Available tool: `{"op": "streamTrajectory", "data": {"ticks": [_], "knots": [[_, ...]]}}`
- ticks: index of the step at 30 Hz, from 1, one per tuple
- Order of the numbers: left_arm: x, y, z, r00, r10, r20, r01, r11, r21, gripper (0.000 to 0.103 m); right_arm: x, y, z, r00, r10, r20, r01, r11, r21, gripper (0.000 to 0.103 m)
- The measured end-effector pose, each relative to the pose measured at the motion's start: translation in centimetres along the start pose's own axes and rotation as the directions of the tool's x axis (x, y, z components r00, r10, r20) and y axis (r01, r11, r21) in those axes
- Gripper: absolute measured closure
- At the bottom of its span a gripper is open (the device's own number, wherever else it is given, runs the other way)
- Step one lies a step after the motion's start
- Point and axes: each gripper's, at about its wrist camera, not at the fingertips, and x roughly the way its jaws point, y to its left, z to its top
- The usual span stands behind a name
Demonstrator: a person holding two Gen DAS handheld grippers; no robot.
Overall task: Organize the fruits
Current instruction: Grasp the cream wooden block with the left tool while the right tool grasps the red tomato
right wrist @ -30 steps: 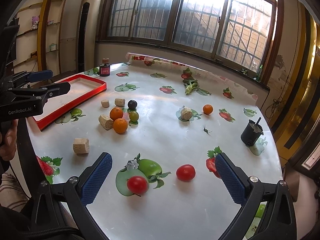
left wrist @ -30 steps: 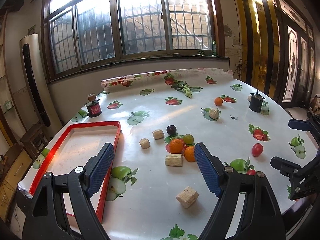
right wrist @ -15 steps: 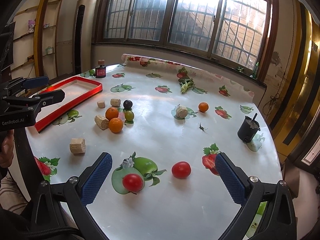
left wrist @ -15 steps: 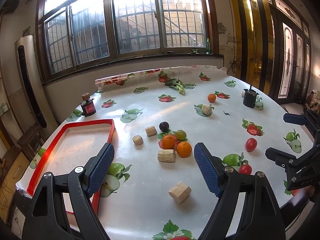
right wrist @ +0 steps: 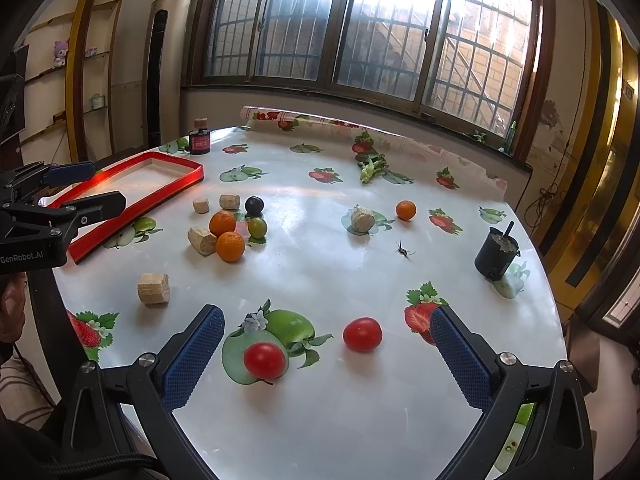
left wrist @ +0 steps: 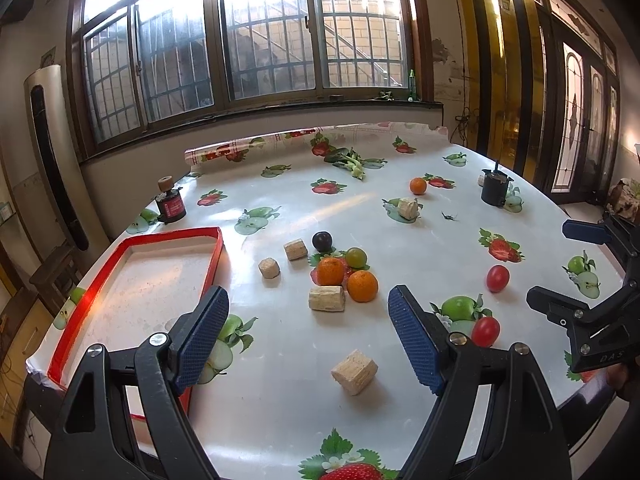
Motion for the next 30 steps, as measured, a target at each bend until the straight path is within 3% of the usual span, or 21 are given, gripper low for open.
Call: {"op": "streamTrajectory", "data": {"ticks": [11, 16, 22, 26, 30], "knots": [[2.5, 0.0, -2.3, 0.990, -0.085, -0.116, 0.081, 0.996, -0.034, 0.020, 0.9, -0.2, -0.9, 0.999, 0.032, -0.023, -0.031, 0.999, 0.023, 0.000], [4.1, -0.7, -3.1, 0.975, -0.133, -0.179, 0.126, 0.991, -0.048, 0.020, 2.2, -0.6, -1.3, 0.995, 0.084, -0.056, -0.081, 0.994, 0.069, 0.000], [5.7, -1.5, -4.0, 0.961, -0.134, -0.240, 0.132, 0.991, -0.026, 0.020, 3.4, -0.8, -1.5, 0.982, 0.167, -0.090, -0.155, 0.980, 0.125, 0.001], [7.2, -0.9, -4.4, 0.942, -0.171, -0.289, 0.156, 0.985, -0.074, 0.021, 4.5, 0.0, -1.5, 0.964, 0.233, -0.131, -0.215, 0.967, 0.139, 0.008], [8.4, -0.6, -4.6, 0.924, -0.197, -0.328, 0.170, 0.979, -0.108, 0.022, 6.4, 1.3, -1.7, 0.942, 0.256, -0.219, -0.230, 0.964, 0.136, 0.029]]}}
